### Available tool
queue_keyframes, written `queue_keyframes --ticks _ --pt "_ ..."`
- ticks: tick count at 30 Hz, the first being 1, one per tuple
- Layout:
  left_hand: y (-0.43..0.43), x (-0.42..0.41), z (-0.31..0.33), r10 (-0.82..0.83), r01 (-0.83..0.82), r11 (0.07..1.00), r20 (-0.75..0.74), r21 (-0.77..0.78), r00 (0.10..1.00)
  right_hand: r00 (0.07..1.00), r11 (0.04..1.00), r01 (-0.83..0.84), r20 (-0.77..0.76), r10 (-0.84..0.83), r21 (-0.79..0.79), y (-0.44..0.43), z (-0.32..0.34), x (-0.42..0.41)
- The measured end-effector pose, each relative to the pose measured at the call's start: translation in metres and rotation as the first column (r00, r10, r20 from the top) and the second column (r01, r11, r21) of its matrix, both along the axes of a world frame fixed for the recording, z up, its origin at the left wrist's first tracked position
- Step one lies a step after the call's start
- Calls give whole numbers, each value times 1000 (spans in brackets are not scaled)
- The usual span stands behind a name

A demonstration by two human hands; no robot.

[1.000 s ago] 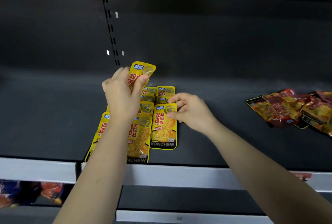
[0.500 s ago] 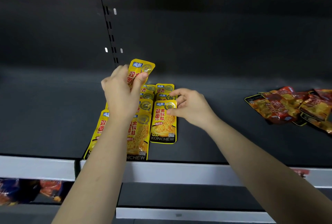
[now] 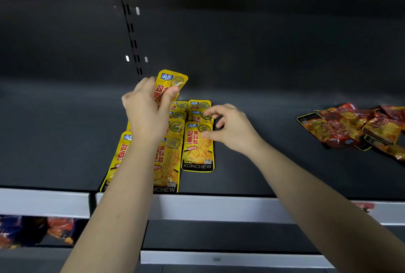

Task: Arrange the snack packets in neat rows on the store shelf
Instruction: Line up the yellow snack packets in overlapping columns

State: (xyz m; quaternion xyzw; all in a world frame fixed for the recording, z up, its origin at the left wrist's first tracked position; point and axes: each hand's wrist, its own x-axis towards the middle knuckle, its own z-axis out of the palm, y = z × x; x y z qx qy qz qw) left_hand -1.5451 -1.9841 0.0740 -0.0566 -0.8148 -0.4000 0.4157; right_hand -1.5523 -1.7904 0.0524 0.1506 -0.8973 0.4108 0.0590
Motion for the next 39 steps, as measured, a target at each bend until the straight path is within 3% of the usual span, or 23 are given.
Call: queue_keyframes --ticks 7,12,16,19,21,27,30,33,39 --pt "4 1 2 -38 37 997 12 70 999 998 999 4 -65 -6 -32 2 0 -1" --pt "10 8 15 -155 138 978 106 155 982 996 972 -52 -82 33 -231 -1 11 1" --pt "23 20 28 -355 314 928 224 199 908 988 887 -154 -57 144 -436 -4 21 6" --pt "31 27 26 -401 371 916 275 153 874 964 772 -236 -40 264 -591 -6 27 16" --pt "34 33 23 -422 396 906 273 147 865 955 746 -253 -36 294 -616 -5 30 20" --pt "18 59 6 -369 427 896 329 -123 869 939 771 -229 75 336 -595 4 27 32" --pt "-2 66 -11 -178 324 889 407 -323 896 940 787 -168 143 310 -594 9 24 36" --pt "-17 72 -24 52 193 794 381 -576 923 933 853 -109 244 265 -510 9 19 37" --pt "-22 77 -34 97 130 788 331 -601 939 931 918 -60 309 193 -393 1 11 40"
